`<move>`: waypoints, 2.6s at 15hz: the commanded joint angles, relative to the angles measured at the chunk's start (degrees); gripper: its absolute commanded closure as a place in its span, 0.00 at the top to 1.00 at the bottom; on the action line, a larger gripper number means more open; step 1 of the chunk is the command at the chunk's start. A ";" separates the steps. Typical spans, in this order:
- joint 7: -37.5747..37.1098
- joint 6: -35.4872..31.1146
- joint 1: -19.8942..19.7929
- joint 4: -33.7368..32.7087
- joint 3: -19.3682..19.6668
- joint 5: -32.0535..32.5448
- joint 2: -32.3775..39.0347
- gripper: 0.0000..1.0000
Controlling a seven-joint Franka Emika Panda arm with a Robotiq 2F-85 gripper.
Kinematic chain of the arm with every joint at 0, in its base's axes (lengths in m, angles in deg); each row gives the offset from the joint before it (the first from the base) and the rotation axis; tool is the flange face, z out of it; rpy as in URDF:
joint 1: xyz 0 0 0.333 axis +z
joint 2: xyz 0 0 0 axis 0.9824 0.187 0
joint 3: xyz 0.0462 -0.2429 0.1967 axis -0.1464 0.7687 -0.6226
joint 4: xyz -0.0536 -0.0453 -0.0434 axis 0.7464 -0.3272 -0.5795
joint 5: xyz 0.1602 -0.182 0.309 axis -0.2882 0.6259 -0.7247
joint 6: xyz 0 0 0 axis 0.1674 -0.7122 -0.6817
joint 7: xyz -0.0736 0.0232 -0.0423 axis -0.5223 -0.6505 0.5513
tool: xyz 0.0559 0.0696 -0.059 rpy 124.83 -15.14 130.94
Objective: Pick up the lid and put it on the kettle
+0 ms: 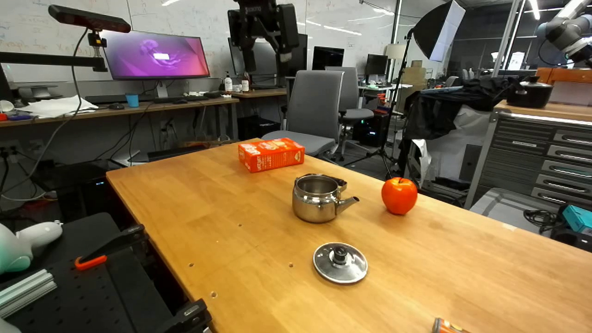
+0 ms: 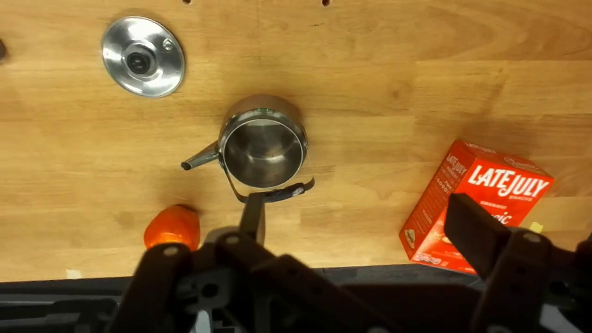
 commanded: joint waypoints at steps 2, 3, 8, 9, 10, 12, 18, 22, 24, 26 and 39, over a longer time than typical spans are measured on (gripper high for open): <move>-4.71 3.20 -3.80 -3.39 -1.61 4.72 2.31 1.00; -4.64 3.99 -4.15 -4.13 -1.12 4.84 3.00 1.00; -0.83 7.65 -5.23 -8.60 1.58 3.13 7.28 1.00; 1.13 8.08 -4.89 -9.69 2.65 1.80 8.51 1.00; 2.14 7.89 -4.88 -10.43 3.33 1.20 9.49 1.00; 3.84 6.57 -5.10 -11.56 4.42 0.66 11.52 1.00; 7.03 3.38 -5.78 -12.91 6.50 -1.16 17.01 1.00; 6.11 -0.07 -6.71 -12.03 6.85 -0.80 18.86 1.00; 5.91 -1.26 -7.24 -11.62 7.07 -0.76 19.28 1.00; 6.06 -2.08 -7.73 -11.26 7.35 -1.37 19.45 1.00; 5.15 -1.69 -8.62 -10.12 7.38 -1.99 19.41 1.00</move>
